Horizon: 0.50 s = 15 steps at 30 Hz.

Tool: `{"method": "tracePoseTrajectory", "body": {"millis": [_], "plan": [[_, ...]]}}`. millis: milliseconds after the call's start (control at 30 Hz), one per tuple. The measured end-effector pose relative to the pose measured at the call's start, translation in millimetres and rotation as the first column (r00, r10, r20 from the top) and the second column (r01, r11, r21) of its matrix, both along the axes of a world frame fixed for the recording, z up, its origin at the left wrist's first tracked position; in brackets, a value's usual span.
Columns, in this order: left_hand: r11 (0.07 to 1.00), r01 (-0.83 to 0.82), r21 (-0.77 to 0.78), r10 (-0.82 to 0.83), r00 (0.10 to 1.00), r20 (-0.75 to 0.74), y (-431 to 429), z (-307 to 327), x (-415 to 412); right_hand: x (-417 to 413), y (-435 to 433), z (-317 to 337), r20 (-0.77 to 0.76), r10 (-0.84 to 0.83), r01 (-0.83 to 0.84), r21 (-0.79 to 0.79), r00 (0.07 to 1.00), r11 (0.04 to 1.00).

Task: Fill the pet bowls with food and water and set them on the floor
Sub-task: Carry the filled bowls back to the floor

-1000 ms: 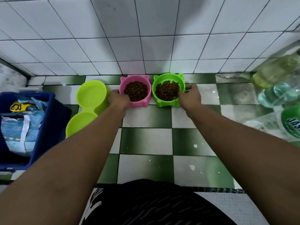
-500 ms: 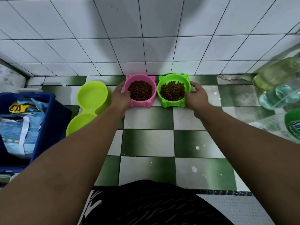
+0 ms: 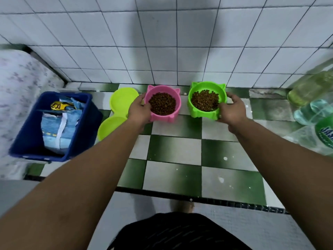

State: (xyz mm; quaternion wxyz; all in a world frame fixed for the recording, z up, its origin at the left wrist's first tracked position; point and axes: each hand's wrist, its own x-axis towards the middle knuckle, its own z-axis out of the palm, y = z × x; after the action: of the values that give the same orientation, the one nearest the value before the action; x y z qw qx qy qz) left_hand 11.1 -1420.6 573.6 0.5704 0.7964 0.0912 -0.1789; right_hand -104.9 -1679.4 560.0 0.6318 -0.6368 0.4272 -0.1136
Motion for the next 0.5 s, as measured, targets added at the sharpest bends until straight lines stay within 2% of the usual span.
{"method": "tracePoseTrajectory", "body": {"millis": [267, 500], "plan": [[0.995, -0.025, -0.093, 0.033, 0.996, 0.081, 76.7, 58.8, -30.8, -15.9, 61.2, 60.1, 0.118, 0.064, -0.056, -0.076, 0.991, 0.996], [0.983, -0.122, -0.136, 0.144, 0.974, 0.172, 196.5, 87.3, -98.5, -46.3, 160.6, 94.9, 0.164, 0.201, -0.187, -0.099, 0.966, 0.977]]}}
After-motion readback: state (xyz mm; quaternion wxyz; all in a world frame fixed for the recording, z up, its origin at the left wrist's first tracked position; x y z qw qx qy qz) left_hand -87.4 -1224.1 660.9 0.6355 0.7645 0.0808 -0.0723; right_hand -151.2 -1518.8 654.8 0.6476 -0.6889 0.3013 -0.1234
